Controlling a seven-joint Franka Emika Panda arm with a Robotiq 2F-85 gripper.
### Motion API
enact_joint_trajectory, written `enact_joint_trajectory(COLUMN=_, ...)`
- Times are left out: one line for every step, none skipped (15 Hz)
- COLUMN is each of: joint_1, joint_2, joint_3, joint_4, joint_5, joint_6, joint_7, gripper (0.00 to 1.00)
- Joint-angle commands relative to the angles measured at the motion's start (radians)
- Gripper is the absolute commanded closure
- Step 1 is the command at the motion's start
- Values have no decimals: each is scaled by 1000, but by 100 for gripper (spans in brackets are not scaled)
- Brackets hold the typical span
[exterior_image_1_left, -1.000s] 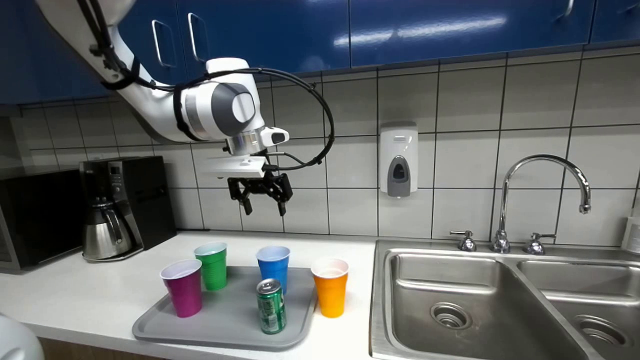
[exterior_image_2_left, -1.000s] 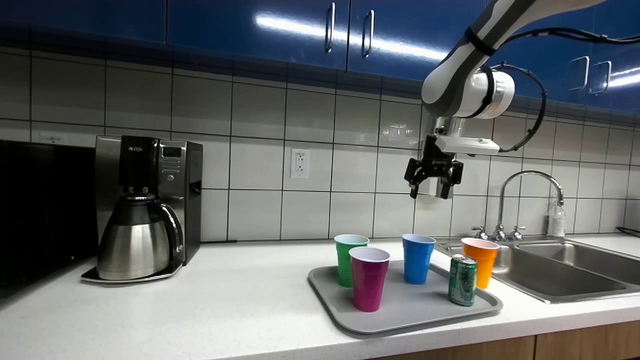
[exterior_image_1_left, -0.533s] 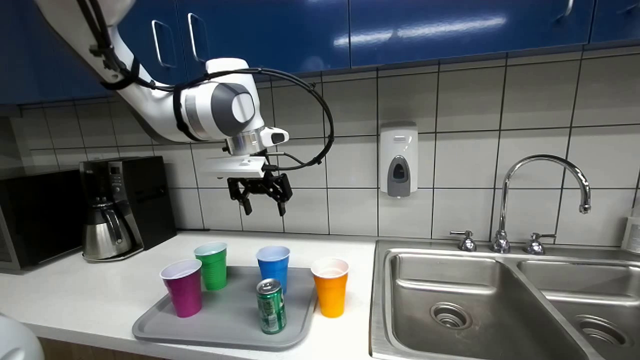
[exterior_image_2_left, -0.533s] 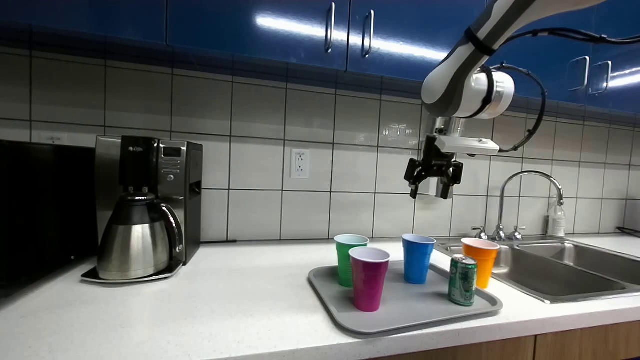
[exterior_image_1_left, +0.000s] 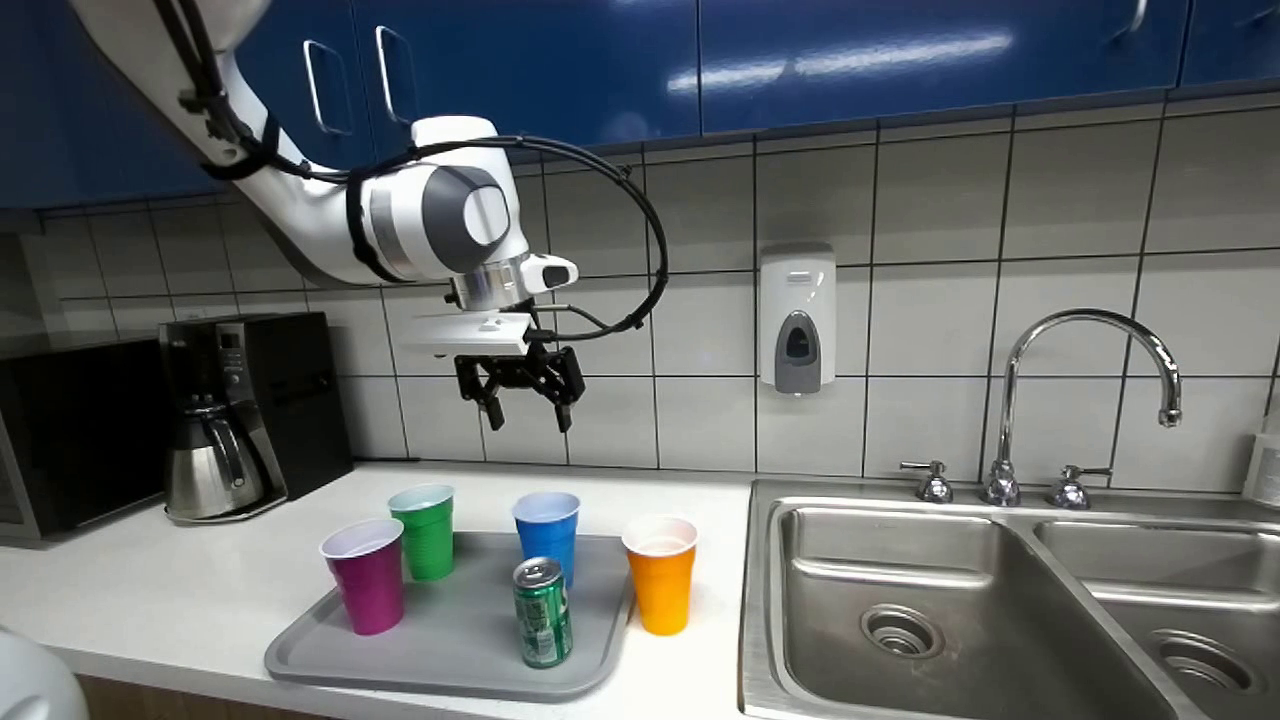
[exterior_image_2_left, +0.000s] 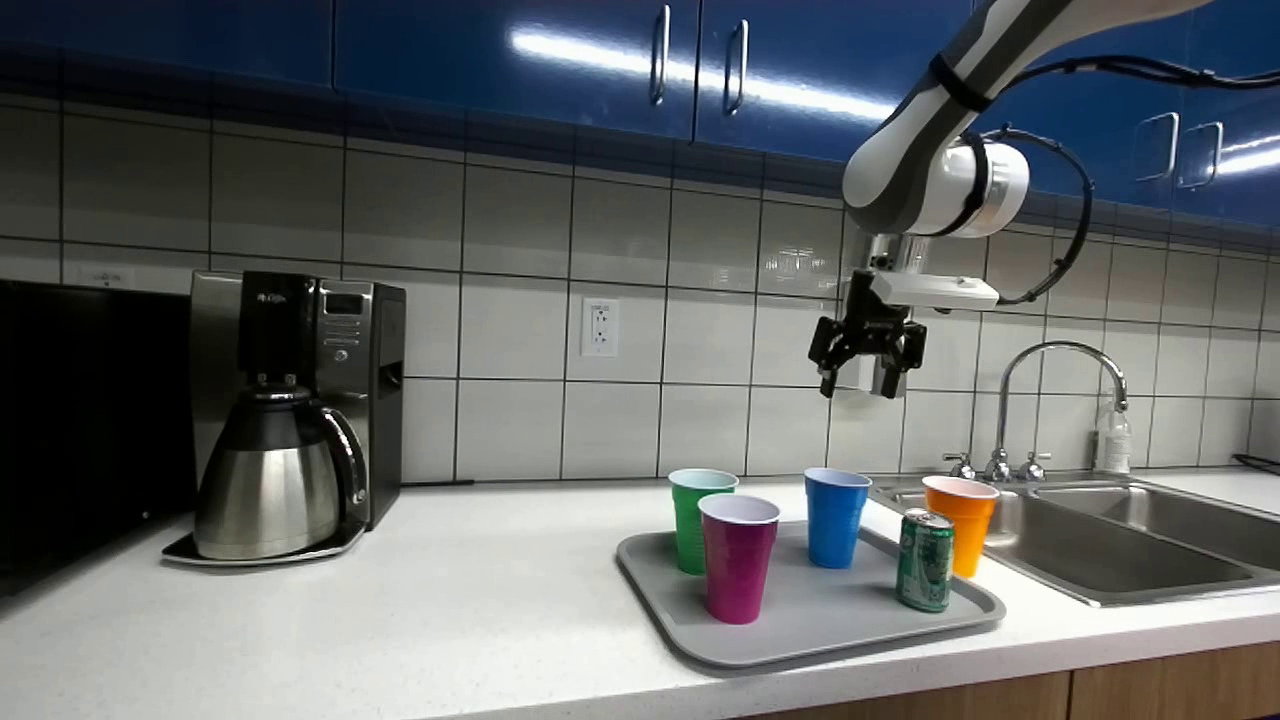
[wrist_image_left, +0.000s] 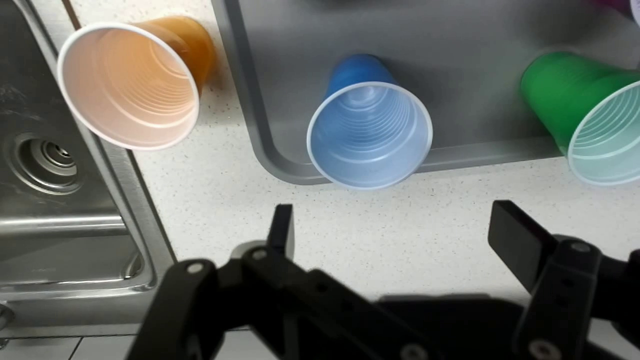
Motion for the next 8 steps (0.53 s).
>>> enact_joint_trajectory(joint_1=-18, joint_2=0, joint_3=18, joint_4=1, joint_5=5, joint_6=-3, joint_7=-4, gripper=0)
enact_joint_trajectory(joint_1=-18, joint_2=0, joint_3=18, joint_4=1, joint_5=5, joint_6=-3, joint_7=-4, gripper=0)
enact_joint_trajectory(joint_1=-18, joint_2=0, joint_3=18, joint_4=1, joint_5=5, joint_6=-3, joint_7=-4, gripper=0)
enact_joint_trajectory(joint_1=-18, joint_2=0, joint_3=18, joint_4=1, joint_5=5, joint_6=-3, joint_7=-4, gripper=0)
enact_joint_trajectory(joint_1=-18, joint_2=0, joint_3=18, joint_4=1, joint_5=5, joint_6=-3, joint_7=-4, gripper=0)
enact_joint_trajectory(joint_1=-19, joint_2=0, joint_3=14, joint_4=3, joint_5=8, joint_6=-6, joint_7=-13, gripper=0)
enact_joint_trajectory(joint_1=-22, joint_2=-1, joint_3=12, joint_4=2, joint_5=6, joint_6=-9, joint_7=-16, gripper=0)
enact_joint_trajectory(joint_1=-24, joint_2=-5, joint_3=8, joint_4=1, joint_5=2, joint_6=-15, joint_7=-30, gripper=0)
